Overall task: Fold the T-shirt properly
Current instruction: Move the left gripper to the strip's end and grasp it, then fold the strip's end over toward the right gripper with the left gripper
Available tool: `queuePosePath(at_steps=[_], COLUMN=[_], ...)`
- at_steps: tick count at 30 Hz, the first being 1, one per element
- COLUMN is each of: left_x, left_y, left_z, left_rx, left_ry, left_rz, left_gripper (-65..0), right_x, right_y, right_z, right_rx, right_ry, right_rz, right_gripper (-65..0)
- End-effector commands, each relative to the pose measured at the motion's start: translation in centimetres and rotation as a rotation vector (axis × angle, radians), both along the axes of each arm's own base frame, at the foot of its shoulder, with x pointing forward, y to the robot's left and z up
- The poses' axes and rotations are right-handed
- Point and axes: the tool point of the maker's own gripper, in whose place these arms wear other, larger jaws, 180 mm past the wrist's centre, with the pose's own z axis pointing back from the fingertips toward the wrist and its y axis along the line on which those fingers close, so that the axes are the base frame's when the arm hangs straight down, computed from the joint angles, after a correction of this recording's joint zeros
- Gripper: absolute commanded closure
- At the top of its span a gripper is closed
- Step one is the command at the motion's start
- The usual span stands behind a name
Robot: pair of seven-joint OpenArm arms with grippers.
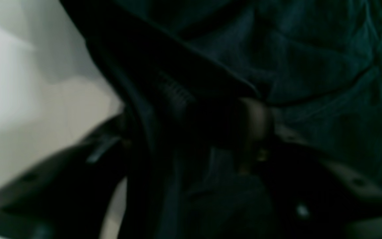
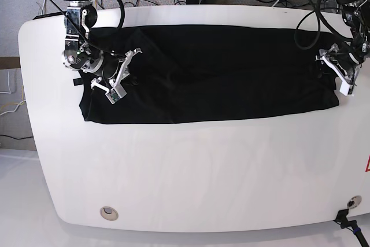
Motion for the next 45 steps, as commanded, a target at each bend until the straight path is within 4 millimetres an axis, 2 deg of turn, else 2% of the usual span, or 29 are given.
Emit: queuePosePath(at_steps=[1, 4, 6, 8, 10, 15, 19, 21, 27, 30, 32, 33, 35, 38, 42, 43, 45], left_x=[0.3, 0.7, 0.7, 1.0, 1.9, 2.1, 2.2, 2.7, 3.9, 3.7, 3.4, 3.4, 3.2, 3.2, 2.8, 2.5, 1.8], left_y=[0.2, 0.3, 0.3, 0.2, -0.4, -4.7, -9.5, -12.5, -23.0, -27.5, -29.8, -30.5, -31.5, -31.6, -31.7, -32.2, -34.3], left_z=[0.3, 0.7, 0.7, 1.3, 3.3, 6.2, 6.4, 6.8, 7.3, 7.8, 8.2, 8.4, 8.6, 8.6, 8.3, 8.2, 9.3], left_rx=[0.014, 0.015, 0.015, 0.026, 0.066, 0.111, 0.081, 0.035, -0.157, -0.246, -0.281, -0.297, -0.314, -0.317, -0.308, -0.304, -0.363], left_ry=[0.004, -0.01, -0.011, -0.028, -0.084, -0.157, -0.157, -0.186, -0.24, -0.255, -0.261, -0.264, -0.268, -0.267, -0.244, -0.229, -0.249], left_rz=[-0.008, -0.004, -0.005, -0.013, -0.05, -0.145, -0.233, -0.26, -0.377, -0.424, -0.46, -0.47, -0.482, -0.482, -0.501, -0.527, -0.589], left_gripper=[-22.4, -4.9, 0.0, 0.0, 0.0, 0.0, 0.0, 0.0, 0.0, 0.0, 0.0, -0.7, -9.1, -20.7, -22.3, -22.3, -22.3], right_x=[-2.7, -2.7, -2.7, -2.7, -2.7, -2.7, -2.7, -2.8, -3.5, -3.7, -3.7, -3.7, -3.7, -3.7, -3.7, -3.7, -3.7], right_y=[-2.1, -2.2, -2.2, -2.2, -2.2, -2.2, -2.2, -1.5, -1.0, -0.4, 0.0, 0.0, 0.0, 0.1, 0.1, 0.2, 0.3], right_z=[-2.9, -2.9, -2.9, -2.9, -2.9, -2.9, -2.9, -3.0, -3.4, -3.5, -3.5, -3.4, -3.5, -3.4, -3.4, -3.4, -3.4], right_rx=[-0.151, -0.151, -0.151, -0.151, -0.151, -0.151, -0.151, -0.138, -0.128, -0.114, -0.106, -0.107, -0.105, -0.104, -0.102, -0.101, -0.099], right_ry=[0.142, 0.141, 0.141, 0.141, 0.141, 0.143, 0.143, 0.143, 0.159, 0.162, 0.16, 0.159, 0.16, 0.158, 0.158, 0.158, 0.158], right_rz=[0.024, 0.021, 0.02, 0.021, 0.023, 0.022, 0.022, 0.024, 0.026, 0.026, 0.026, 0.026, 0.025, 0.025, 0.025, 0.025, 0.026], right_gripper=[0.0, 0.0, 0.0, 0.0, 0.0, 0.0, 0.0, 0.0, 0.0, 0.0, 0.0, 0.0, 0.0, 0.0, 0.0, 0.0, 0.0])
